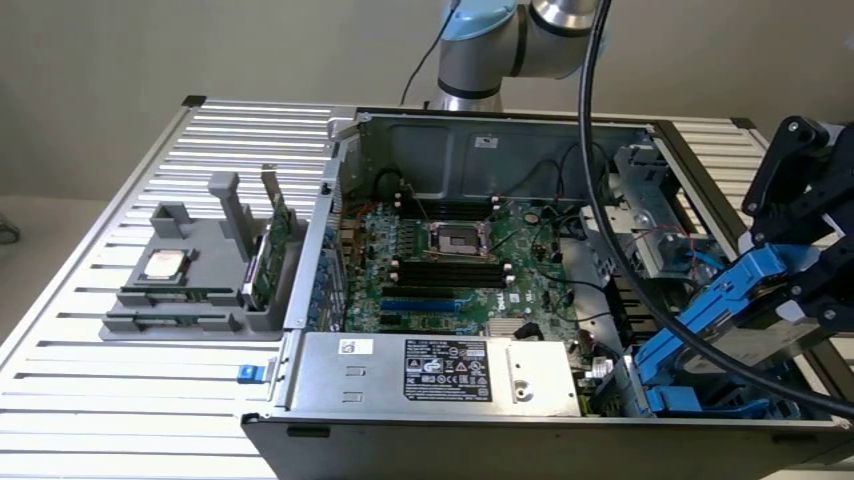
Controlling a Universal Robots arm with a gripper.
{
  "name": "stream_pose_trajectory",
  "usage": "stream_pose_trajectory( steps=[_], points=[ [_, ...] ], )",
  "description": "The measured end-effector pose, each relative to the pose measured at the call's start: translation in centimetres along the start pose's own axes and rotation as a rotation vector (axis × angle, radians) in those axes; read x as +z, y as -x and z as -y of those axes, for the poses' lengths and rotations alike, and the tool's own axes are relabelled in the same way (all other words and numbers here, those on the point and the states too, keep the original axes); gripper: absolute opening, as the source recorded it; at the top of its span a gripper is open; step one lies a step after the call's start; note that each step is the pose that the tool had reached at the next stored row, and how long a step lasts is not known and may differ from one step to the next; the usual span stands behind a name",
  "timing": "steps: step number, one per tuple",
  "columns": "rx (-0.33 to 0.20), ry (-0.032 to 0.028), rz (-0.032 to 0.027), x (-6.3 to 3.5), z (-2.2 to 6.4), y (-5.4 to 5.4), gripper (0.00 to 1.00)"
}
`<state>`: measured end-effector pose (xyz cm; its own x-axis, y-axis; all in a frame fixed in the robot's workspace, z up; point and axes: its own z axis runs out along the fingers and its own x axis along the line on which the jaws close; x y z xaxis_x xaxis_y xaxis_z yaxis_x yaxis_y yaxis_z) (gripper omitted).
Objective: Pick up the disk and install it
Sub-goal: 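Pick up the disk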
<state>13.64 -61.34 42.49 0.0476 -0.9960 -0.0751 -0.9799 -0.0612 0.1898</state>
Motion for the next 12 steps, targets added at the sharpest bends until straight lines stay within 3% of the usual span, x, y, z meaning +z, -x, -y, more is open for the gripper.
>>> stream_pose_trajectory(
  steps=[12],
  points=[
    [0.003, -0.0002, 0.0015, 0.62, 0.12, -0.05, 0.33]
  ],
)
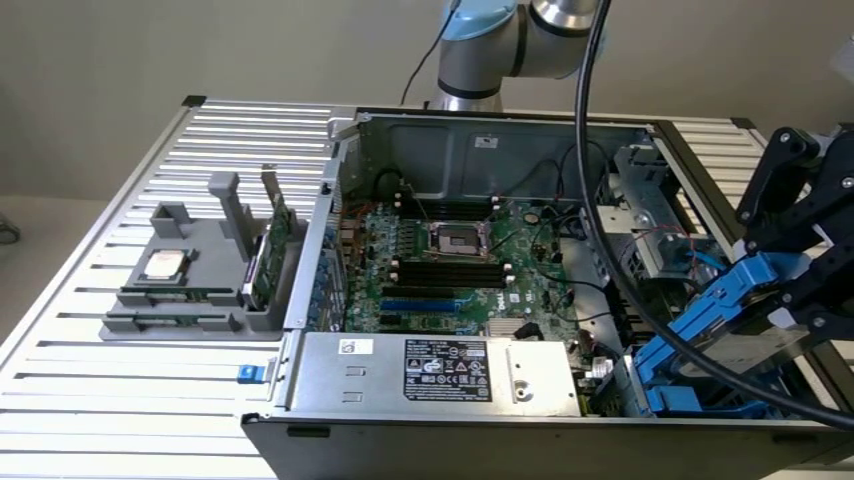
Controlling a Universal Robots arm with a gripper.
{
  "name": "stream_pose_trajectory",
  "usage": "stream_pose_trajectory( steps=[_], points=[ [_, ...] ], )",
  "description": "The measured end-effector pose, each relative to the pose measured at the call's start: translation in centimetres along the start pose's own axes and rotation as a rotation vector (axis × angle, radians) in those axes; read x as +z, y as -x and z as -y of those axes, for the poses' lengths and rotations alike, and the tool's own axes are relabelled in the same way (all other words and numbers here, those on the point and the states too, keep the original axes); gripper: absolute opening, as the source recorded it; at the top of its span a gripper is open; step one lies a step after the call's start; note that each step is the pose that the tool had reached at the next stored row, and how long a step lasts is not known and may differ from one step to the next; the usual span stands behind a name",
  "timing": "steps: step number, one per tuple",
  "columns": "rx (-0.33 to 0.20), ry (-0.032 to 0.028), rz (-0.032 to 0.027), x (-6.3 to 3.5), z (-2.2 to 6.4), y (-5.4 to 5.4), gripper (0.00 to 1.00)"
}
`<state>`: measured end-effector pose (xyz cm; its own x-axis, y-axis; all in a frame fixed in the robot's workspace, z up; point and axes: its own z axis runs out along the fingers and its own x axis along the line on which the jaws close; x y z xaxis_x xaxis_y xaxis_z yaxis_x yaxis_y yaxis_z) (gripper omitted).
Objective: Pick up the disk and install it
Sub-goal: 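Pick up the disk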
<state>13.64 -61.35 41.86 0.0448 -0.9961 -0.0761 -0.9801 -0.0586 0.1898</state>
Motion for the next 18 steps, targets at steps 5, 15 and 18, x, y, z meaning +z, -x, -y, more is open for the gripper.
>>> stream_pose_trajectory(
  steps=[5, 15, 18],
  points=[
    [0.007, -0.0007, 0.0026, 0.11, -0.03, 0.02, 0.33],
    [0.014, -0.0110, 0.0033, 0.26, -0.31, 0.09, 0.33],
    [0.014, -0.0131, 0.0035, 0.27, -0.31, 0.11, 0.33]
  ],
)
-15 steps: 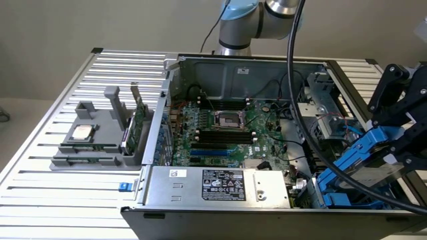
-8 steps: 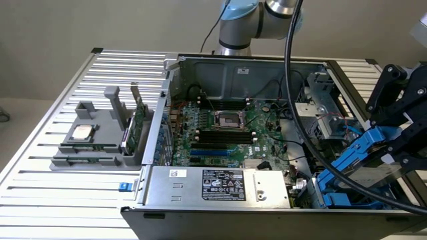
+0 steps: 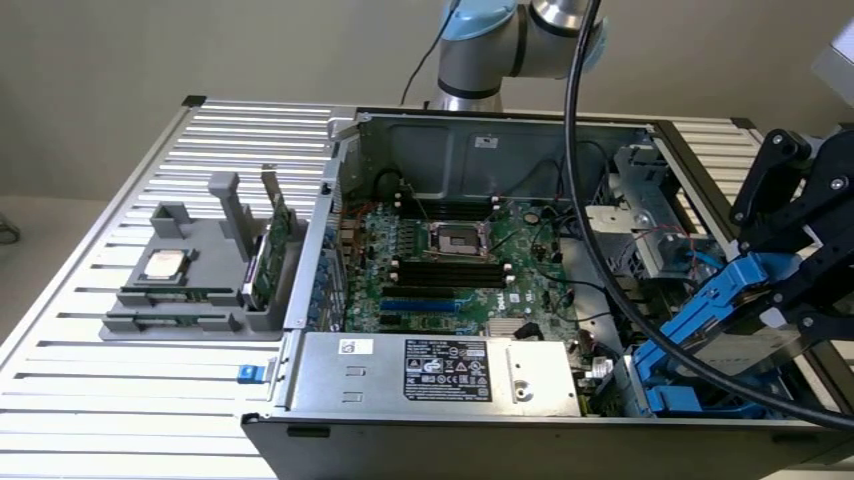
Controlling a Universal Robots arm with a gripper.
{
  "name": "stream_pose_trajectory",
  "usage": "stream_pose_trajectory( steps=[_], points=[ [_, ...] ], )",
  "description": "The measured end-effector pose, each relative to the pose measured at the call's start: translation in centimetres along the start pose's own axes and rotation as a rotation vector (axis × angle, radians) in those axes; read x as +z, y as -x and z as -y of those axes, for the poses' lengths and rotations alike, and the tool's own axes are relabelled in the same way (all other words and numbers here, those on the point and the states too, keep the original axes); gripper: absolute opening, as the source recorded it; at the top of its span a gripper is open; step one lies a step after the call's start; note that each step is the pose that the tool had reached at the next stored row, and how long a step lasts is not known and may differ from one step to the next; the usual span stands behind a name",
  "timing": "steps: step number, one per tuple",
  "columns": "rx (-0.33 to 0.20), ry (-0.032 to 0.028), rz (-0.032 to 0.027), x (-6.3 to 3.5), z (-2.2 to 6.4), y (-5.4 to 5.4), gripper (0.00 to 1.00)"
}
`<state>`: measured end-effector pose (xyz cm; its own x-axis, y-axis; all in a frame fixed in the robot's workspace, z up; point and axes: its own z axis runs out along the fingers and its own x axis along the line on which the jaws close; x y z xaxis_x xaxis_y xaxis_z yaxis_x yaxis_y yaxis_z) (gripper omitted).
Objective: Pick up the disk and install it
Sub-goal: 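Pick up the disk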
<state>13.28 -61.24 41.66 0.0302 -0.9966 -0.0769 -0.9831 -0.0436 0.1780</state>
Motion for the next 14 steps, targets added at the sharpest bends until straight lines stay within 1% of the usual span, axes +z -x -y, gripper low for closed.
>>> stream_pose_trajectory(
  steps=[6, 9, 10, 11, 12, 13, 14],
  points=[
    [0.000, -0.0036, -0.0001, 0.00, 0.00, 0.00, 0.33],
    [0.000, -0.0045, 0.0000, 0.00, 0.00, 0.00, 0.33],
    [0.000, -0.0046, 0.0000, 0.00, 0.00, 0.00, 0.35],
    [0.000, -0.0045, -0.0001, -0.01, 0.00, 0.01, 0.40],
    [0.000, -0.0046, -0.0001, -0.01, 0.00, 0.01, 0.40],
    [0.001, -0.0047, -0.0001, -0.01, 0.00, 0.01, 0.47],
    [0.001, -0.0047, -0.0001, -0.01, 0.00, 0.01, 0.47]
  ],
)
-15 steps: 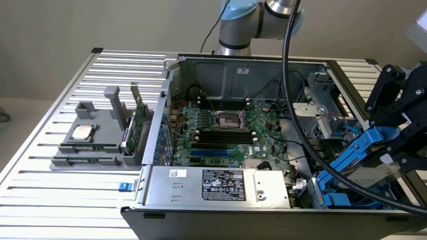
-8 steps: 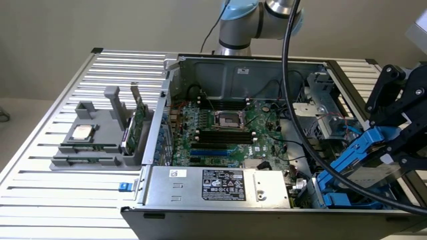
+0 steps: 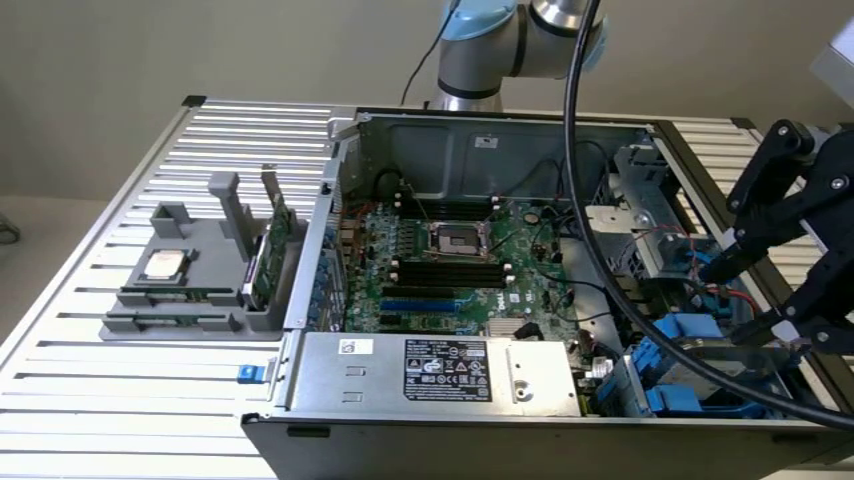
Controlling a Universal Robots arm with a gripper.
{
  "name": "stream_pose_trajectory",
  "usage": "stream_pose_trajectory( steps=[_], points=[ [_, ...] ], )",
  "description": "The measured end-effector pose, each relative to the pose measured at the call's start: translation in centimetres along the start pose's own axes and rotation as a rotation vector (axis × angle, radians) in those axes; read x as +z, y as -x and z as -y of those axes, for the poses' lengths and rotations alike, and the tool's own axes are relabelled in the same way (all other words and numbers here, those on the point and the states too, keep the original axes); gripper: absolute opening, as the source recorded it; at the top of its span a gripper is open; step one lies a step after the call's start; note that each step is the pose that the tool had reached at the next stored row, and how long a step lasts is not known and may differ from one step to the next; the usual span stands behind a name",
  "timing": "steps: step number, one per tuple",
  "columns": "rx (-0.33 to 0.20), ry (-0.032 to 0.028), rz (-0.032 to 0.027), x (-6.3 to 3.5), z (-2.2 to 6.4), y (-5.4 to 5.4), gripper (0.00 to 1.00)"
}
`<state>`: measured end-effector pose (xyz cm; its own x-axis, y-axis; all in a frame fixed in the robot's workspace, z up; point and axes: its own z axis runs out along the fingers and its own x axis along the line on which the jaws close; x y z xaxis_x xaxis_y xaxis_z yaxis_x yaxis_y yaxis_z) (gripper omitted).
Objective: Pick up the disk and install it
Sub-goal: 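Pick up the disk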
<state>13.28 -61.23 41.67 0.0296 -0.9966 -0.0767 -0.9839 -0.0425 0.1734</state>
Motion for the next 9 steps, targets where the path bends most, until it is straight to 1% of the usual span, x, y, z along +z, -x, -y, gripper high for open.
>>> stream_pose_trajectory(
  steps=[1, 2, 3, 4, 7, 8, 9],
  points=[
    [0.000, -0.0001, 0.0001, 0.00, 0.00, 0.00, 0.58],
    [0.000, -0.0002, 0.0002, 0.01, 0.00, 0.00, 0.58],
    [0.000, -0.0002, 0.0002, 0.01, 0.00, 0.00, 0.64],
    [0.001, -0.0002, 0.0002, 0.01, 0.00, -0.01, 0.64],
    [0.001, -0.0003, 0.0003, 0.01, 0.00, 0.00, 0.81],
    [0.001, -0.0003, 0.0003, 0.01, 0.00, 0.00, 0.81],
    [0.001, -0.0004, 0.0003, 0.01, 0.00, 0.00, 0.87]
  ],
)
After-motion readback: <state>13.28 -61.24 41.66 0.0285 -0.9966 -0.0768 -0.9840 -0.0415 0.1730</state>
